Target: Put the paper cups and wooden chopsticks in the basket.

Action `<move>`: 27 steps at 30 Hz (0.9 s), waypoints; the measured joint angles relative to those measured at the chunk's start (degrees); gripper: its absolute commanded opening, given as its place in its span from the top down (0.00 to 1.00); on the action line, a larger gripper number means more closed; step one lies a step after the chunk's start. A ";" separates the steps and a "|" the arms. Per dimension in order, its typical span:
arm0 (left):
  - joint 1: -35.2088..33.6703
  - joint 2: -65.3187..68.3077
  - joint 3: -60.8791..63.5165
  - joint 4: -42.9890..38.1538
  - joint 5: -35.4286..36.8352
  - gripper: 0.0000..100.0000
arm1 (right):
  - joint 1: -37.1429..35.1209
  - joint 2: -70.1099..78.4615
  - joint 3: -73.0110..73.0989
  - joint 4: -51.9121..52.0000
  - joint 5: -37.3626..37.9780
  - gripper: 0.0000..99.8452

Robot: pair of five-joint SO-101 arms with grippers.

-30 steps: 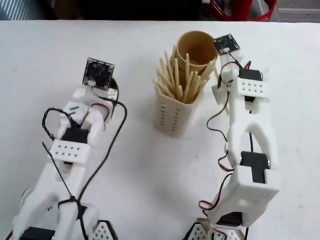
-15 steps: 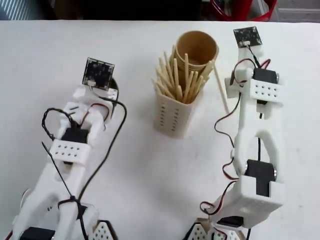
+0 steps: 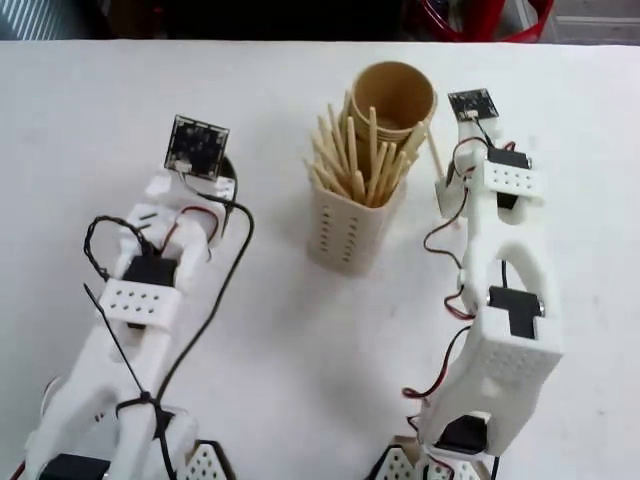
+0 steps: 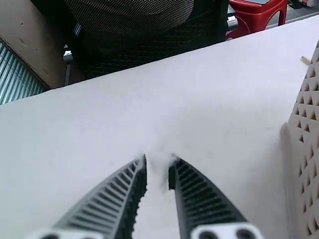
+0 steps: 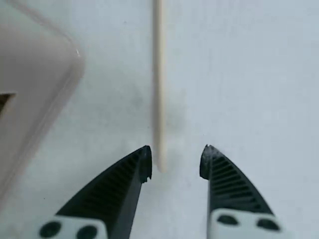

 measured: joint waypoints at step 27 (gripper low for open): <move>0.00 0.00 0.00 0.00 0.00 0.91 | 1.58 6.15 -1.93 4.31 0.35 0.94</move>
